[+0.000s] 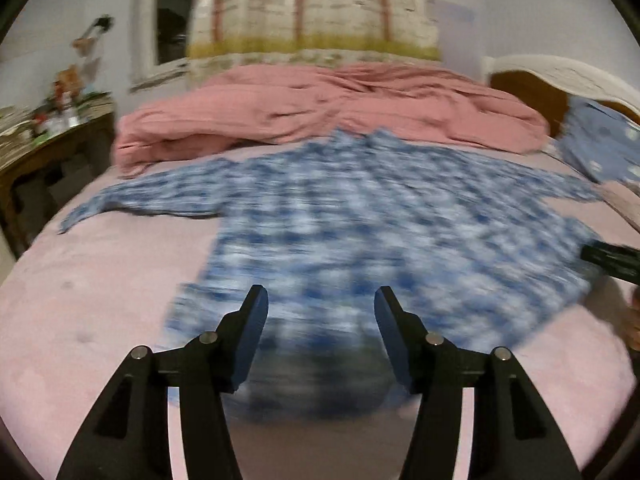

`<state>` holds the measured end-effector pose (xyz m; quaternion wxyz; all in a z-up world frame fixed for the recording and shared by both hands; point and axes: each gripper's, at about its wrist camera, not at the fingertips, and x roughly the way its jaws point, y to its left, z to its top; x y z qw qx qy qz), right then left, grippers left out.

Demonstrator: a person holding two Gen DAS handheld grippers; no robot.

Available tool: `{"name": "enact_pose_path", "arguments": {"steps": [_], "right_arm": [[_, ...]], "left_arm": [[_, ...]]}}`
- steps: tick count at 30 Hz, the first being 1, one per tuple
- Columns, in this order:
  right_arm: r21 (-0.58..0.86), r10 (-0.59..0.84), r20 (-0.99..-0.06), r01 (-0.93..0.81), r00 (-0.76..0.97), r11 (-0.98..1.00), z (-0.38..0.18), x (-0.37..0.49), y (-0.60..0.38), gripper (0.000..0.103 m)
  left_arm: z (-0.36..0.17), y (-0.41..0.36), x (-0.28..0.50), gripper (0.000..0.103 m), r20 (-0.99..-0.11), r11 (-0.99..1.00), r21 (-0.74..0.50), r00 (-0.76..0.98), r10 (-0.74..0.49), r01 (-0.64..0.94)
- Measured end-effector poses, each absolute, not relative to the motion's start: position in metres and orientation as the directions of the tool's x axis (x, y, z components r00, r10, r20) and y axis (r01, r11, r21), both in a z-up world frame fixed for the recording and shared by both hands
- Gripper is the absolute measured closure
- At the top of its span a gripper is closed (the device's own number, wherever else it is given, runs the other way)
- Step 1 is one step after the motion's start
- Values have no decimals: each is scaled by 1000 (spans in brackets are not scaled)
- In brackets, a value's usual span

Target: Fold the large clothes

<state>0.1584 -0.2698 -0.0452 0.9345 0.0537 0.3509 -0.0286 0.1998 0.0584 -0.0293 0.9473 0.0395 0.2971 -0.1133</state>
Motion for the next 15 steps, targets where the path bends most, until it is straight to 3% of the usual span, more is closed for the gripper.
{"name": "enact_pose_path", "arguments": {"steps": [5, 7, 8, 10, 15], "right_arm": [[50, 29, -670, 7, 742, 999, -48, 163, -248, 38], [50, 31, -730, 8, 682, 999, -60, 170, -250, 25], [55, 44, -782, -1, 622, 998, -72, 175, -251, 25], [71, 64, -783, -13, 618, 997, -75, 174, -253, 25], [49, 52, -779, -21, 625, 999, -76, 167, -250, 25]], "left_arm": [[-36, 12, 188, 44, -579, 941, -51, 758, -300, 334], [-52, -3, 195, 44, -616, 945, -16, 741, -266, 326], [-63, -8, 201, 45, -655, 949, 2, 717, -238, 316], [-78, -11, 213, 49, -708, 963, 40, 688, -160, 265], [-81, -17, 211, 49, -724, 962, 70, 677, -133, 264]]}}
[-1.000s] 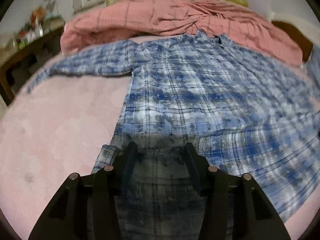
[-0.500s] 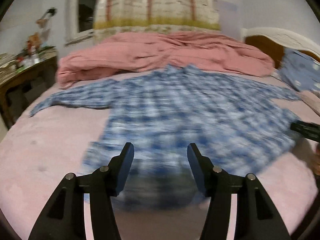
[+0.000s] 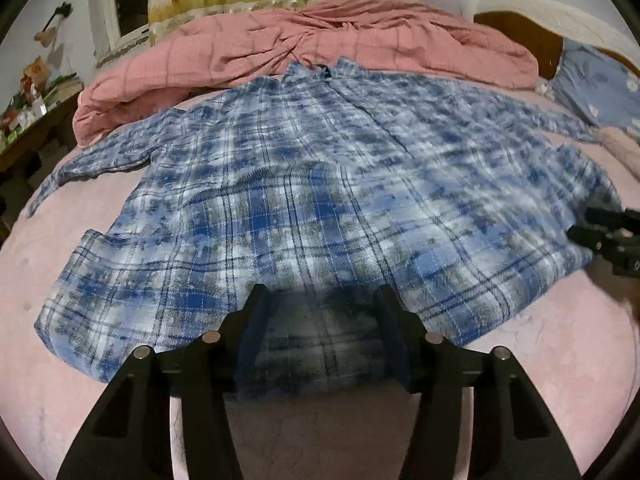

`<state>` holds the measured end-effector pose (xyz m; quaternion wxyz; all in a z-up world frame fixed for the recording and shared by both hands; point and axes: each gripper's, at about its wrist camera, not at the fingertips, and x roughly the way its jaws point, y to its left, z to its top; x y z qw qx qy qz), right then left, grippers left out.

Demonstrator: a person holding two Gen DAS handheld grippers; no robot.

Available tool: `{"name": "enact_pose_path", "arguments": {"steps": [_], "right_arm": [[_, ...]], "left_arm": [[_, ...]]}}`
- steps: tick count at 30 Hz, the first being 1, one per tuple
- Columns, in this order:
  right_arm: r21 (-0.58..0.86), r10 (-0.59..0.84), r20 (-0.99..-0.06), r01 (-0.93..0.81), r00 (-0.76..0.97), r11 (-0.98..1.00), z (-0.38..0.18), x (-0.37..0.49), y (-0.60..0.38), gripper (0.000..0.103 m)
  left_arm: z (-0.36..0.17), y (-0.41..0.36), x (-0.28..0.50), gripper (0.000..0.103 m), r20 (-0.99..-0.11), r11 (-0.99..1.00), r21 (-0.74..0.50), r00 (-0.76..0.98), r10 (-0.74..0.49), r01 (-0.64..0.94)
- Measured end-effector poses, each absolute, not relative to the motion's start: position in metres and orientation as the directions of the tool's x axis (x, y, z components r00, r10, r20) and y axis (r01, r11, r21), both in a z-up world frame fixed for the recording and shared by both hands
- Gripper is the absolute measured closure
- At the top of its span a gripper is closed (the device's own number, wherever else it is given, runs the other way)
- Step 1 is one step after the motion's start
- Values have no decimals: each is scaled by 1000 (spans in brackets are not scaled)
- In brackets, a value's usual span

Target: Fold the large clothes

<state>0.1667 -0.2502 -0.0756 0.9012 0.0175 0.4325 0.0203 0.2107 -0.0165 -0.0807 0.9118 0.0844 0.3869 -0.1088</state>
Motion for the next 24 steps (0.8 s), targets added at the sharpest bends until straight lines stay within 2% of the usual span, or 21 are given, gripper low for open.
{"name": "enact_pose_path", "arguments": {"steps": [3, 5, 7, 11, 15, 19, 22, 23, 24], "right_arm": [[59, 54, -776, -13, 628, 998, -75, 159, -254, 25], [87, 50, -757, 23, 652, 996, -63, 154, -261, 25], [118, 56, -712, 41, 699, 992, -44, 151, -272, 25], [89, 30, -666, 39, 745, 995, -15, 161, -275, 25], [55, 5, -695, 46, 719, 997, -26, 183, -277, 25], [10, -25, -703, 45, 711, 999, -53, 190, -281, 25], [-47, -75, -761, 60, 644, 997, -75, 204, -274, 25], [-63, -92, -761, 68, 643, 996, -77, 206, -273, 25], [-74, -108, -756, 79, 646, 994, -78, 206, -271, 25]], "left_arm": [[-74, -11, 211, 53, -733, 958, 40, 659, -166, 285], [-58, 1, 213, 54, -704, 959, -17, 678, -211, 282], [-39, 11, 213, 54, -664, 956, -24, 710, -235, 294], [-21, 27, 223, 54, -633, 959, -48, 734, -247, 281], [-32, 49, 237, 57, -625, 973, -55, 753, -207, 223], [-54, 73, 246, 63, -617, 995, 88, 786, 16, 49], [-76, 95, 259, 64, -674, 999, 14, 738, 32, -30], [-81, 99, 264, 70, -695, 999, -5, 718, 29, -45], [-83, 100, 265, 70, -702, 999, -16, 712, 18, -40]]}}
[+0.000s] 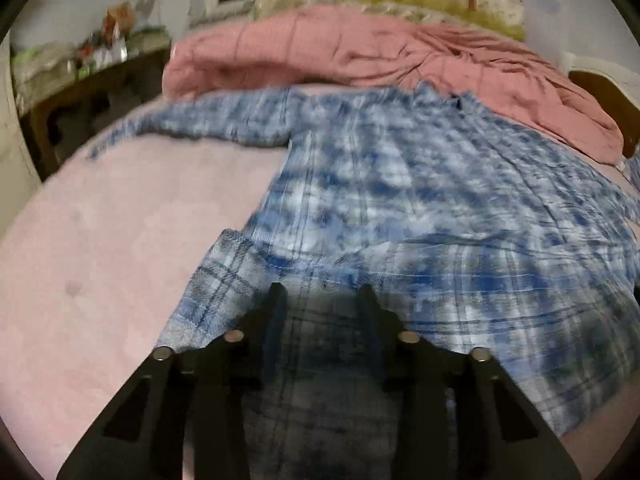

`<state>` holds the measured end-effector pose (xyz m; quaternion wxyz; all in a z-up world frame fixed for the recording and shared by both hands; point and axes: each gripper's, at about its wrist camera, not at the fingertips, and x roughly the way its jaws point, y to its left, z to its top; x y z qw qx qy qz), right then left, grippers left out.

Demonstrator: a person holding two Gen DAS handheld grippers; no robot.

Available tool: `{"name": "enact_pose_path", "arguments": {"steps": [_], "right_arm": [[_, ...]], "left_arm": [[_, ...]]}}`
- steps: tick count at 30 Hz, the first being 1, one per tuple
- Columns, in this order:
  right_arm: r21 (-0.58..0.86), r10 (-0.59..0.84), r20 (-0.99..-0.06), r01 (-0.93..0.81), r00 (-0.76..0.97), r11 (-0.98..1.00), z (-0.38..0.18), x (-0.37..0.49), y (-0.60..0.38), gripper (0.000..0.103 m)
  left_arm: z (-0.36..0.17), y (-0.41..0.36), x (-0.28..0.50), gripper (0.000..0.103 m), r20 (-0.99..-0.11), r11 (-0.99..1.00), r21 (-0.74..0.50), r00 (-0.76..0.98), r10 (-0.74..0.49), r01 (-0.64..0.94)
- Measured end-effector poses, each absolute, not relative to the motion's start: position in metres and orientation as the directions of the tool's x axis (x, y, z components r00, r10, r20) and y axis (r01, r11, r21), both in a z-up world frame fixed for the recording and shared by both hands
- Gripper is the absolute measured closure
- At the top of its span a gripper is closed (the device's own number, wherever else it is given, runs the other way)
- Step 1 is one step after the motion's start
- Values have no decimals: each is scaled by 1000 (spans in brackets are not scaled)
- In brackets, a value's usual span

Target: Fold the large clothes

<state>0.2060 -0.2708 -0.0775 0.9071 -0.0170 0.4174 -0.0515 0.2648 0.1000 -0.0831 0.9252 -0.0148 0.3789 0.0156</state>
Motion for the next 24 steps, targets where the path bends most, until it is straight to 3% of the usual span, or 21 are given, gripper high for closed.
{"name": "enact_pose_path", "arguments": {"steps": [8, 12, 13, 16, 18, 21, 24], "right_arm": [[-107, -140, -749, 91, 648, 990, -80, 206, -267, 25], [-54, -104, -738, 95, 666, 994, -75, 204, -271, 28], [-49, -107, -729, 105, 676, 993, -72, 202, -273, 32], [-23, -169, -643, 201, 747, 979, -41, 180, -284, 33], [30, -128, -615, 186, 778, 982, -18, 161, -288, 33], [25, 20, -653, -5, 757, 1000, 4, 139, -275, 33], [-134, 11, -695, -145, 719, 980, 6, 121, -252, 32]], "left_arm": [[-83, 89, 260, 70, -698, 1000, 16, 716, 3, 11], [-56, 85, 236, 70, -592, 999, 9, 806, -31, 45], [-43, 83, 225, 68, -560, 998, -3, 826, -59, 69], [-13, 74, 199, 53, -555, 989, -12, 822, -128, 146], [-3, 67, 178, 27, -572, 975, 29, 803, -164, 219], [-8, 63, 158, 25, -621, 955, 92, 766, -167, 282], [-20, 64, 158, 25, -670, 940, 86, 718, -191, 331]]}}
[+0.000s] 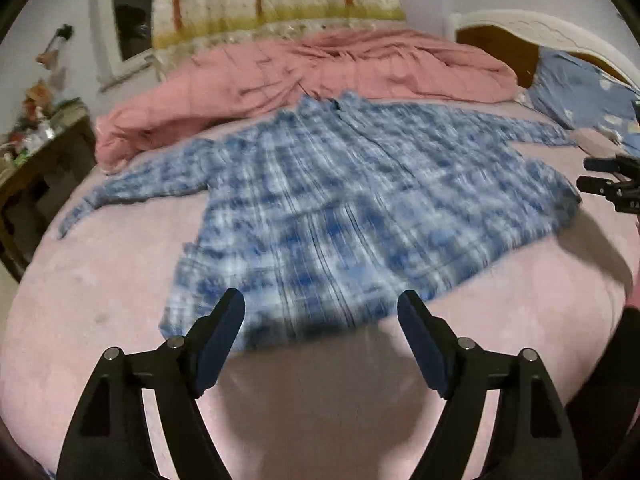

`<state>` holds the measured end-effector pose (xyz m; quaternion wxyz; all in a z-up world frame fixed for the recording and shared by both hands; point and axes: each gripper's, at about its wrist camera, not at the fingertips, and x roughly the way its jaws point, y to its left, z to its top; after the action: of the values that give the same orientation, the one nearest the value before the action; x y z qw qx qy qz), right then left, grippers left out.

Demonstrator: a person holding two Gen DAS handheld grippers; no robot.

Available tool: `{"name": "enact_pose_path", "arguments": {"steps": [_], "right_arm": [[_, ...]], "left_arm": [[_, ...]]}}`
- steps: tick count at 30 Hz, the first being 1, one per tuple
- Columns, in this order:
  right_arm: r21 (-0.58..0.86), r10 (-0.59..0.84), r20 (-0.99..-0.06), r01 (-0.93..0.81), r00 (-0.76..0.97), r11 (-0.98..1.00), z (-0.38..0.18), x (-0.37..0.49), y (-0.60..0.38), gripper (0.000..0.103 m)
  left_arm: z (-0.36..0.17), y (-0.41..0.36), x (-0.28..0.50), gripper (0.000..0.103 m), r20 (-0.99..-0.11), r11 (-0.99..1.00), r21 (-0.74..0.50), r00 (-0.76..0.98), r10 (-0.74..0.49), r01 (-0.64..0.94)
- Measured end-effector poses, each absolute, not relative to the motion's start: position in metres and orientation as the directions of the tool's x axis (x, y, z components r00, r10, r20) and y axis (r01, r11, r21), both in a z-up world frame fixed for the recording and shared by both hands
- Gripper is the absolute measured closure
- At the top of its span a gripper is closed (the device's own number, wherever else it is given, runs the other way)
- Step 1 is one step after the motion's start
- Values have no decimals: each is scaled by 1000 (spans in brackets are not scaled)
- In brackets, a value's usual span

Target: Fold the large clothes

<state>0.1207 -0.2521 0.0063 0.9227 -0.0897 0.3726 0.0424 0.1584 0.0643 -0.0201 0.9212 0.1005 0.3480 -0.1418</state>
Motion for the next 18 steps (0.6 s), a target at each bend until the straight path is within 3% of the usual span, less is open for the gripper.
{"name": "enact_pose_path", "arguments": {"steps": [3, 7, 11, 15, 18], "right_arm": [[-204, -20, -740, -196, 673, 959, -6, 118, -244, 33], [-197, -38, -769, -181, 638, 963, -22, 114, -255, 33], [-195, -38, -775, -182, 631, 964, -32, 106, -265, 33], [-254, -83, -791, -202, 606, 946, -53, 113, -266, 33], [-265, -109, -806, -191, 581, 945, -71, 125, -270, 33]], "left_arm": [[-26, 70, 157, 25, -640, 920, 197, 756, -140, 338], [-33, 80, 169, 25, -697, 905, 200, 703, -138, 376], [-54, 79, 174, 25, -735, 876, 277, 674, -72, 396], [-70, 85, 183, 25, -712, 854, 376, 702, 18, 359], [-78, 96, 191, 23, -719, 865, 357, 695, 13, 353]]}}
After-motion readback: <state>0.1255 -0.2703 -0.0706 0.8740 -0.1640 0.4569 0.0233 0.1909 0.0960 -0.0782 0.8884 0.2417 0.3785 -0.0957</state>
